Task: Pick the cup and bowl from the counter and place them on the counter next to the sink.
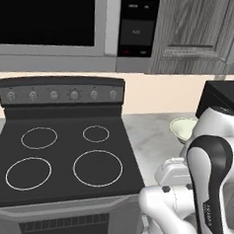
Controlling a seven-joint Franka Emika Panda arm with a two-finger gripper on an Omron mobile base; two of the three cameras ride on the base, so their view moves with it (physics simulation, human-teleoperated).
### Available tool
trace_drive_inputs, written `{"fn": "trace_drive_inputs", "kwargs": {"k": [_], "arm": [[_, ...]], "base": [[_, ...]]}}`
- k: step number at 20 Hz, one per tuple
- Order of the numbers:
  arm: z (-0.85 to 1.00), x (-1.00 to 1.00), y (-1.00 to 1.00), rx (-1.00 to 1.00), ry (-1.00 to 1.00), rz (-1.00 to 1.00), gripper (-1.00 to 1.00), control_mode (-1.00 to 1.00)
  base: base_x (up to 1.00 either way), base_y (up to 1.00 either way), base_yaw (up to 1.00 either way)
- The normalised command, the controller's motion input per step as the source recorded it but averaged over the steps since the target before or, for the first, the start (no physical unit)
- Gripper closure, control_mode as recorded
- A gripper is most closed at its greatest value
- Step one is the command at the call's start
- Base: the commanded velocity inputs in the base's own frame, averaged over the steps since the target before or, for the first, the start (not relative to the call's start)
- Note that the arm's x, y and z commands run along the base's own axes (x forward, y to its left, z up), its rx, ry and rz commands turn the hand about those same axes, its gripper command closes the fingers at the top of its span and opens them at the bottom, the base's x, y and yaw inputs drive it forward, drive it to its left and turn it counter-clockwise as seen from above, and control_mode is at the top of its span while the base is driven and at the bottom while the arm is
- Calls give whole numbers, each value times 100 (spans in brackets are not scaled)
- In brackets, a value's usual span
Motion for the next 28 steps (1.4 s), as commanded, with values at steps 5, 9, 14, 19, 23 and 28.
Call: {"fn": "trace_drive_inputs", "kwargs": {"k": [5,9,14,19,23,28], "arm": [[0,-1,0,-2,-1,-3,-100,-100],[0,11,-2,-10,-2,-9,-100,-100],[0,42,-21,-11,-9,-8,-100,-100],[0,58,-38,-4,-9,-3,-100,-100],[0,74,-49,-3,-4,0,-100,-100],[0,67,-49,-1,-6,0,-100,-100]], "base": [[0,0,0],[0,0,0],[0,0,0],[0,0,0],[0,0,0],[0,0,0]]}}
